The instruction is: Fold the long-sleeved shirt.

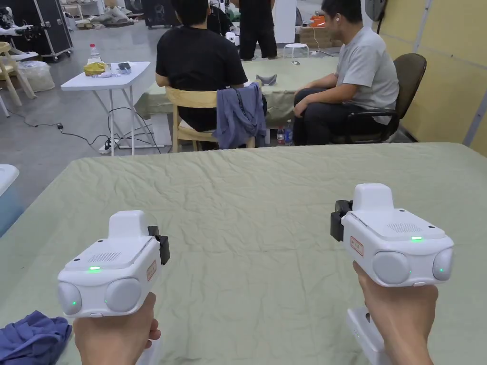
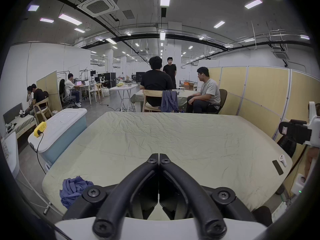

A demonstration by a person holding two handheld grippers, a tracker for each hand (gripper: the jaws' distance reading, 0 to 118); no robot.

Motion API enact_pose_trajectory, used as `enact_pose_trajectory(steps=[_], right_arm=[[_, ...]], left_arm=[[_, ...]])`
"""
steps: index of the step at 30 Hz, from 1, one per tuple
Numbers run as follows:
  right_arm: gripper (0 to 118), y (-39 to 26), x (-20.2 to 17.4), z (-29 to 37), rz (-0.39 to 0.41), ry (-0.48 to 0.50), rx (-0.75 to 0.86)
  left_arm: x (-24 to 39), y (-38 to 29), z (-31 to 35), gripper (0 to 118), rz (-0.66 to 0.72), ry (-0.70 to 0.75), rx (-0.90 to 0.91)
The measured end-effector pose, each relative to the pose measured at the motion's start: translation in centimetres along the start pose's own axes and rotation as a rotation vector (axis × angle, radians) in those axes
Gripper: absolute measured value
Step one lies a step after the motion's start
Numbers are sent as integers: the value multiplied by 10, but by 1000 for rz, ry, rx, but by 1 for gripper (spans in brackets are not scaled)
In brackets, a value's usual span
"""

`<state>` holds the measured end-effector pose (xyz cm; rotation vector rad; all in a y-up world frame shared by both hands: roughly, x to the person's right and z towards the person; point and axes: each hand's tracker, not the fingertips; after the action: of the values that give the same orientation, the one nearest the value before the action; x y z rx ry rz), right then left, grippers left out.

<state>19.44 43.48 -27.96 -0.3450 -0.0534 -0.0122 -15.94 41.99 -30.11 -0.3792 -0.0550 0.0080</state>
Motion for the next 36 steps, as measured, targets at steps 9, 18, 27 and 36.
enact_pose_trajectory(steps=[9,18,27,36], right_arm=[[1,0,-5,-1,9,8,-3],[1,0,-3,-2,9,6,-3],[1,0,-1,-3,9,5,-4],[1,0,0,-2,4,3,-4]], left_arm=[[-1,-1,-1,0,-7,1,-4],[-1,-2,-4,0,-10,-6,-8],[1,0,-4,0,-14,-10,-7],[2,0,-3,0,-2,-21,-5]])
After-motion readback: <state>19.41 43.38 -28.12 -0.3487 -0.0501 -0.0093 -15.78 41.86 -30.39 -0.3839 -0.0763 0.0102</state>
